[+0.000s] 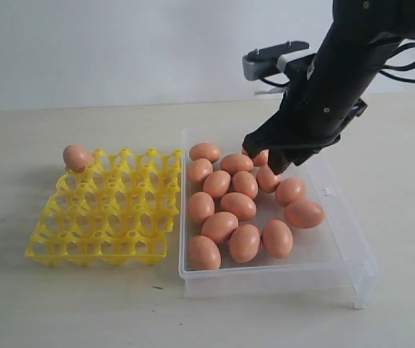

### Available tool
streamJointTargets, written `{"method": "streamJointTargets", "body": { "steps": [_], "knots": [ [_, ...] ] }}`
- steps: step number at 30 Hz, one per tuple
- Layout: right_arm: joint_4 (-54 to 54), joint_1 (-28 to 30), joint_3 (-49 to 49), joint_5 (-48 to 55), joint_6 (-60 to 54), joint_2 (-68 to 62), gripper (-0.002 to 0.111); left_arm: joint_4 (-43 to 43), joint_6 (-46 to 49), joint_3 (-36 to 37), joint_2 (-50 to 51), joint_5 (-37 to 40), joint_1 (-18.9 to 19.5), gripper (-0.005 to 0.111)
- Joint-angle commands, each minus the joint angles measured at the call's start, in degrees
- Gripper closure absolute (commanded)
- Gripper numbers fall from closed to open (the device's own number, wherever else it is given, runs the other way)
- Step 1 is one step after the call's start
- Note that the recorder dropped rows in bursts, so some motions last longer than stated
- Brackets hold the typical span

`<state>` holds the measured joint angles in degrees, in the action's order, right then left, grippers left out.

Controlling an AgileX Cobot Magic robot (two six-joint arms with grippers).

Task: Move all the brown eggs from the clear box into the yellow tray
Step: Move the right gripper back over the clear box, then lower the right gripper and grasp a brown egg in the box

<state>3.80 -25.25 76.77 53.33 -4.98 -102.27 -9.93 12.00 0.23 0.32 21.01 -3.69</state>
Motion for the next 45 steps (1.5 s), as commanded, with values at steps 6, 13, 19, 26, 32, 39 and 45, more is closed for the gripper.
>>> {"method": "streamJointTargets", "body": {
  "steps": [6,13,19,26,32,39,45],
  "knots": [
    [5.6,-0.1,0.7,2.6,-2.3,-4.5,0.069,0.1,0.0,-0.2,-0.3,-0.3,-0.2,0.107],
    [7.8,-0.8,-0.5,0.9,-3.6,-5.4,0.059,0.1,0.0,-0.2,-0.3,-0.3,-0.2,0.107],
    [8.3,-0.8,-0.5,-0.4,-3.1,-8.9,0.059,0.1,0.0,-0.2,-0.3,-0.3,-0.2,0.107],
    [7.8,-0.6,-0.5,-2.0,-2.2,-11.7,0.059,0.1,0.0,-0.2,-0.3,-0.3,-0.2,0.107],
    [7.5,0.4,-0.5,-2.7,-1.0,-13.8,0.059,0.1,0.0,-0.2,-0.3,-0.3,-0.2,0.107],
    [7.1,2.2,-1.6,-2.2,-1.0,-13.8,0.059,0.1,0.0,-0.2,-0.3,-0.3,-0.2,0.107],
    [8.2,2.2,-4.4,-2.9,-1.6,-13.8,0.059,0.1,0.0,-0.2,-0.3,-0.3,-0.2,0.107]
  ]
}}
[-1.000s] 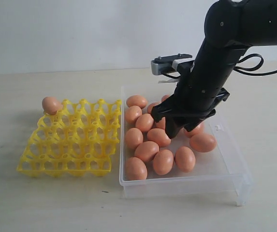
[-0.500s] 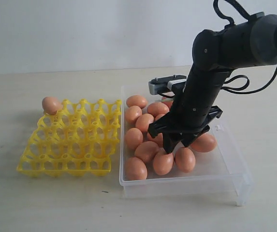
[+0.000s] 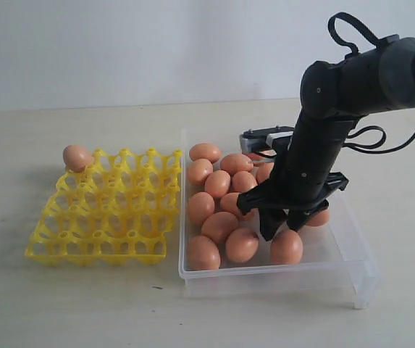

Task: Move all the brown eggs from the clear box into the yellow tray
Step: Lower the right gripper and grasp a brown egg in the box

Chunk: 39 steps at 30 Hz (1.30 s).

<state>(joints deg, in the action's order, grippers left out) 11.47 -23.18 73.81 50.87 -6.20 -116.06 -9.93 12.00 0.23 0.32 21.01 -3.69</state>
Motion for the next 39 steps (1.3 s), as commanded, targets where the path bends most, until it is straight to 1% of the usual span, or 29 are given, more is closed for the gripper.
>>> {"method": "streamJointTargets", "body": {
  "steps": [1,13,18,21,24,27,29,32,39],
  "knots": [
    [0.5,0.2,-1.5,-0.4,-0.4,-0.1,0.059,0.1,0.0,-0.2,-0.3,-0.3,-0.2,0.107],
    [1.5,-0.1,-1.5,-1.3,-1.3,0.8,0.059,0.1,0.0,-0.2,-0.3,-0.3,-0.2,0.107],
    [3.2,0.0,-1.4,-7.4,-1.3,4.1,0.059,0.1,0.0,-0.2,-0.3,-0.3,-0.2,0.107],
    [6.3,-0.1,-1.4,-14.2,-1.9,6.1,0.059,0.1,0.0,-0.2,-0.3,-0.3,-0.2,0.107],
    [7.7,-0.8,-1.4,-17.0,-7.5,5.7,0.059,0.1,0.0,-0.2,-0.3,-0.3,-0.2,0.107],
    [8.0,-3.0,-1.4,-20.7,-18.2,5.0,0.059,0.1,0.0,-0.2,-0.3,-0.3,-0.2,0.107],
    [8.0,-4.2,-1.4,-22.6,-22.3,4.3,0.059,0.1,0.0,-0.2,-0.3,-0.3,-0.2,0.107],
    [7.4,-5.2,-1.4,-21.9,-22.9,2.2,0.056,0.1,0.0,-0.2,-0.3,-0.3,-0.2,0.107],
    [4.1,-5.5,-1.4,-22.4,-23.3,-1.3,0.056,0.1,0.0,-0.2,-0.3,-0.3,-0.2,0.107]
  ]
}}
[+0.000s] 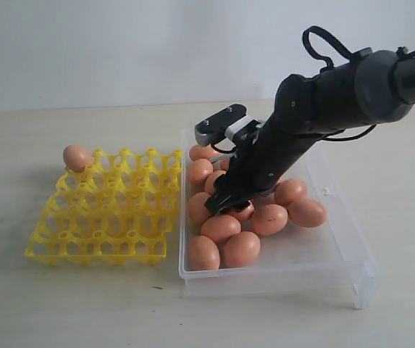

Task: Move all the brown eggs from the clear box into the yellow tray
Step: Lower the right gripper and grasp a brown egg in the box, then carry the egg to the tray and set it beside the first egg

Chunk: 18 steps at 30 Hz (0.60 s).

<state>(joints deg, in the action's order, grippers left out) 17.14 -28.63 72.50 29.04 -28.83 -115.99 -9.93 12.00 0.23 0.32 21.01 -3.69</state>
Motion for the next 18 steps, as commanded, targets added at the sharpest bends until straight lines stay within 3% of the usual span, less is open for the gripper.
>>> {"method": "streamJointTargets", "body": {
  "steps": [1,8,10,14,18],
  "knots": [
    [-1.5,0.0,-0.1,-0.7,-0.7,-1.7,0.056,0.1,0.0,-0.2,-0.3,-0.3,-0.2,0.107],
    [-0.8,0.0,-0.1,-0.4,-0.5,-3.5,0.058,0.1,0.0,-0.2,-0.3,-0.3,-0.2,0.107],
    [-0.6,0.0,-0.1,-0.5,-0.5,-3.1,0.067,0.1,0.0,-0.2,-0.3,-0.3,-0.2,0.107],
    [0.2,0.0,-0.1,-1.7,-0.5,-0.9,0.105,0.1,0.0,-0.2,-0.3,-0.3,-0.2,0.107],
    [1.5,0.0,-0.1,-3.4,-0.5,2.1,0.108,0.1,0.0,-0.2,-0.3,-0.3,-0.2,0.107]
  ]
}}
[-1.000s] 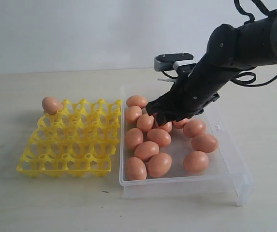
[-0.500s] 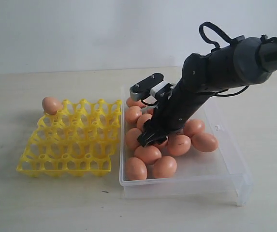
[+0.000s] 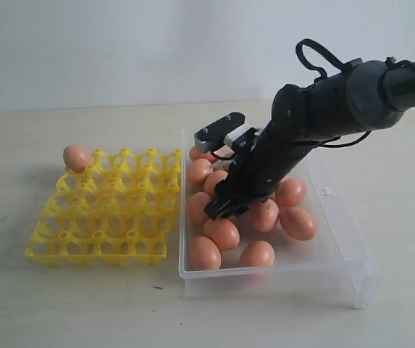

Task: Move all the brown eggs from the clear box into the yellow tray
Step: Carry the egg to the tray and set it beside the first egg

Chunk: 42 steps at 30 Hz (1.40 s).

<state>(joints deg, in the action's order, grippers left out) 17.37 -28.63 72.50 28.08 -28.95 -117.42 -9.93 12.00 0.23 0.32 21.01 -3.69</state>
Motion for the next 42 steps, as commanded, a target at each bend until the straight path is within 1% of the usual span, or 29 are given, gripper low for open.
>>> {"method": "streamJointTargets", "body": {
  "steps": [1,5,7,11,13,16,19,21,24,27,28,35,38,42],
  "knots": [
    [1.8,0.0,-0.1,-2.9,-0.4,4.7,0.108,0.1,0.0,-0.2,-0.3,-0.3,-0.2,0.107],
    [4.4,0.0,-0.3,-6.0,0.3,10.1,0.108,0.1,0.0,-0.2,-0.3,-0.3,-0.2,0.107],
    [6.4,-0.8,-1.6,-11.1,0.7,13.0,0.108,0.1,0.0,-0.2,-0.3,-0.3,-0.2,0.107],
    [9.7,-4.8,-5.7,-24.8,0.7,18.0,0.108,0.1,0.0,-0.2,-0.3,-0.3,-0.2,0.107],
    [9.7,-7.1,-6.5,-29.6,1.5,18.7,0.108,0.1,0.0,-0.2,-0.3,-0.3,-0.2,0.107],
    [9.4,-10.6,-6.5,-35.9,5.6,17.8,0.108,0.1,0.0,-0.2,-0.3,-0.3,-0.2,0.107],
    [4.3,-13.7,-5.7,-42.7,13.8,15.3,0.108,0.1,0.0,-0.2,-0.3,-0.3,-0.2,0.107],
    [-2.8,-14.9,-4.0,-45.6,23.3,12.4,0.108,0.1,0.0,-0.2,-0.3,-0.3,-0.2,0.107],
    [-11.9,-15.7,-0.2,-49.3,34.6,7.1,0.108,0.1,0.0,-0.2,-0.3,-0.3,-0.2,0.107],
    [-19.5,-15.7,5.0,-50.7,41.7,0.4,0.108,0.1,0.0,-0.2,-0.3,-0.3,-0.2,0.107],
    [-20.1,-15.7,6.4,-50.6,42.4,-1.3,0.108,0.1,0.0,-0.2,-0.3,-0.3,-0.2,0.107],
    [-20.1,-15.7,15.6,-50.5,42.4,-13.1,0.108,0.1,0.0,-0.2,-0.3,-0.3,-0.2,0.107],
    [-20.1,-15.7,19.1,-50.3,42.4,-16.4,0.108,0.1,0.0,-0.2,-0.3,-0.3,-0.2,0.107],
    [-20.1,-15.7,23.6,-47.5,41.6,-19.7,0.108,0.1,0.0,-0.2,-0.3,-0.3,-0.2,0.107]
  ]
}}
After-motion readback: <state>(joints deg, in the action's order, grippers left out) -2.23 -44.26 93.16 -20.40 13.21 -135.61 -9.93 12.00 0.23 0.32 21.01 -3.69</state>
